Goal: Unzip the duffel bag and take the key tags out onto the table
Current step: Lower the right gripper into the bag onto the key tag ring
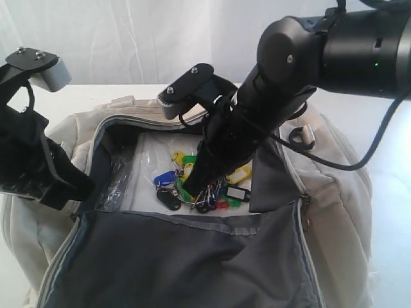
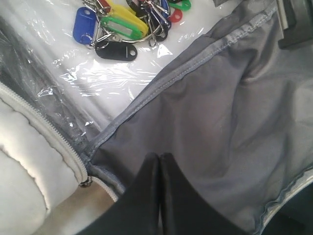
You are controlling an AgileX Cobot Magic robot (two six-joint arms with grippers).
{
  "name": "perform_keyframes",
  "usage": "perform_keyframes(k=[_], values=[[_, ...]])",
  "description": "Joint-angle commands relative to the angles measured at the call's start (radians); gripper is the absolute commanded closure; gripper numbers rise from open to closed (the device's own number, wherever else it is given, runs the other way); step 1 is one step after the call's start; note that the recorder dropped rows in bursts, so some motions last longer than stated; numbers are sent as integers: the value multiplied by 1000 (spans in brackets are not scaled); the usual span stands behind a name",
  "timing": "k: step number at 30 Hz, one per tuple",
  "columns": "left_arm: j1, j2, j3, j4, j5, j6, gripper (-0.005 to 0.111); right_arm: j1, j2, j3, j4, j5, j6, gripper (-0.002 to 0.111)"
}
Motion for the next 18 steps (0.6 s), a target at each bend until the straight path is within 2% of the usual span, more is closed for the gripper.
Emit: perform_keyframes(k=[1,6,9,15,18], values=[[1,2,8,-22,9,-3,107,5,28,-6,-2,22,-207,95],[1,2,8,-26,9,-3,107,30,53,-6,-7,7,-448,64],[1,2,8,-25,14,-3,107,39,88,-6,-12,7,-599,52],[1,2,8,-25,14,-3,107,39,147,-6,-39,-48,-604,50],[1,2,8,-25,14,-3,107,39,175,-6,-100,-65,-530,50]])
